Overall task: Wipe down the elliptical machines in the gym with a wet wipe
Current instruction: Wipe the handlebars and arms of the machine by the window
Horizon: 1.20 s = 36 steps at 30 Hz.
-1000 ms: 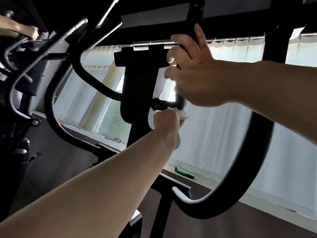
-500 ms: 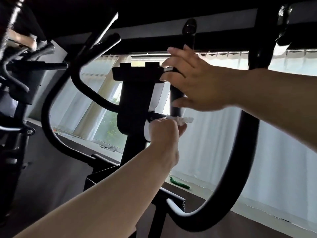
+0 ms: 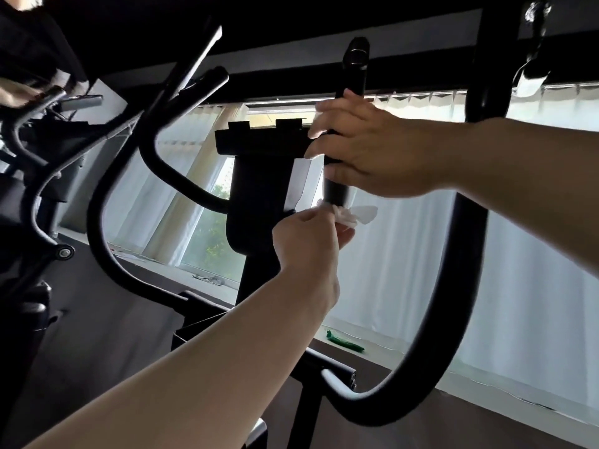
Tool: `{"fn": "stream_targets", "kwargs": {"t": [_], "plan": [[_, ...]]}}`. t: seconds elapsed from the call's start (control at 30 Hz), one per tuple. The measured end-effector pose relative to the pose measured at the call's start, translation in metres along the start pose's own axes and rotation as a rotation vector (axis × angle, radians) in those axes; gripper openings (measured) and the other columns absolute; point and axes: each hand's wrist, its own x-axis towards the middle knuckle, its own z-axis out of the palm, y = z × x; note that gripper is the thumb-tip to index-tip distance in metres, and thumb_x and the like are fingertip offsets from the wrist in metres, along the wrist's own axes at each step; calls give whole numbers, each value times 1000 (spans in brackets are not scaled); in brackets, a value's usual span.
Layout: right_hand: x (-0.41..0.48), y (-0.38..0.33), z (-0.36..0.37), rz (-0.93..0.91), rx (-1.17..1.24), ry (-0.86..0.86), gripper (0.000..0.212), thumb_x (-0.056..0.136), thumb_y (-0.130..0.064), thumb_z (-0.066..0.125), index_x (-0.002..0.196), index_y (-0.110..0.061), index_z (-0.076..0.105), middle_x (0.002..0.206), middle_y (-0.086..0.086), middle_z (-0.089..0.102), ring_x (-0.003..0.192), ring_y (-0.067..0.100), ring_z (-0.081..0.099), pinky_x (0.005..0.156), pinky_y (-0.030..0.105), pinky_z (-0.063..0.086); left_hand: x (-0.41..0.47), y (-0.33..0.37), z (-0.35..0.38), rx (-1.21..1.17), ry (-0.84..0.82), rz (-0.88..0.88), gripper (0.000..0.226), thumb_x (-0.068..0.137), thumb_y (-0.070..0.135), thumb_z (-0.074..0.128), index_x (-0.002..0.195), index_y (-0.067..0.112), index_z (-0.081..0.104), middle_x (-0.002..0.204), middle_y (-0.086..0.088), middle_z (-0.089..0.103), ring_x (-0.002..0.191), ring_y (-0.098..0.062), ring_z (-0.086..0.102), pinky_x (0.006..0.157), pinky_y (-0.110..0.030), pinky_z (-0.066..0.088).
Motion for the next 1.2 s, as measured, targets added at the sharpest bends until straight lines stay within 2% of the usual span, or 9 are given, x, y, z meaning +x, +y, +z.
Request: {"fn": "stream_targets", "kwargs": {"t": [0.13, 0.23, 0.4, 0.5, 0.57, 0.67, 0.83, 1.0, 1.2], "plan": [[-6, 1, -3, 25, -19, -14, 66, 103, -51, 19, 157, -15, 31, 163, 7, 30, 156, 23, 7, 125, 31, -4, 0, 4, 1, 12, 19, -52, 14, 69, -8, 72, 83, -5, 74, 73, -6, 71, 51, -12, 64, 70, -23, 58], [-4, -9, 12, -42, -125, 80, 57, 104, -36, 30, 144, -2, 52, 146, 21, 50, 148, 40, 25, 125, 46, 5, 1, 8, 3, -23, 12, -26, 17, 78, -8, 67, 93, -9, 74, 81, -14, 77, 55, -16, 69, 77, -29, 62], [-2, -9, 1, 57, 46, 34, 61, 101, -38, 24, 150, -10, 46, 159, 17, 36, 153, 35, 18, 127, 45, 3, -1, 1, 7, 6, 59, 126, 31, 101, 15, 52, 71, 11, 58, 53, 10, 56, 52, -4, 53, 51, -12, 42], [-4, -7, -1, 53, 118, 4, 63, 102, -46, 19, 154, -17, 40, 163, 3, 31, 157, 21, 4, 125, 32, -7, -8, 1, 24, 94, 47, 167, 29, 110, 24, 34, 117, 12, 60, 90, 12, 56, 84, -15, 52, 71, -26, 41], [-4, -6, -2, 63, 143, 7, 59, 104, -44, 24, 154, -18, 39, 163, 0, 29, 157, 18, 0, 125, 31, -9, -13, 4, 36, 21, 30, 153, 41, 112, 26, 27, 144, 11, 47, 137, 6, 55, 125, -9, 48, 94, -17, 32], [-4, -8, -4, 77, 164, -7, 49, 110, -37, 31, 155, -19, 38, 164, -1, 27, 156, 16, -4, 124, 29, -12, -15, 5, 45, -53, 14, 86, 46, 112, 33, 23, 158, 29, 30, 165, 9, 27, 150, -8, 24, 110, -17, 14], [-3, -11, -8, 94, 244, -16, 45, 110, -26, 38, 154, -18, 39, 164, -2, 27, 156, 15, -4, 122, 24, -15, -19, 9, 47, -38, 52, 128, 46, 112, 23, 21, 153, 12, 36, 159, -4, 37, 143, -20, 36, 109, -23, 24], [-5, -4, -21, 116, 295, -88, 48, 110, -24, 34, 158, -20, 32, 167, -6, 21, 155, 7, -5, 120, 18, -10, -28, -3, 44, -16, -7, 276, 52, 111, 18, 27, 160, 32, 22, 165, 9, 25, 146, -6, 31, 107, -16, 22], [-5, -11, -18, 134, 308, -66, 47, 110, -21, 36, 157, -17, 33, 168, -4, 19, 156, 10, -7, 122, 22, -10, -24, -14, 41, 159, 48, 381, 46, 111, 17, 27, 157, 16, 30, 156, -8, 41, 141, -21, 42, 110, -21, 32]]}}
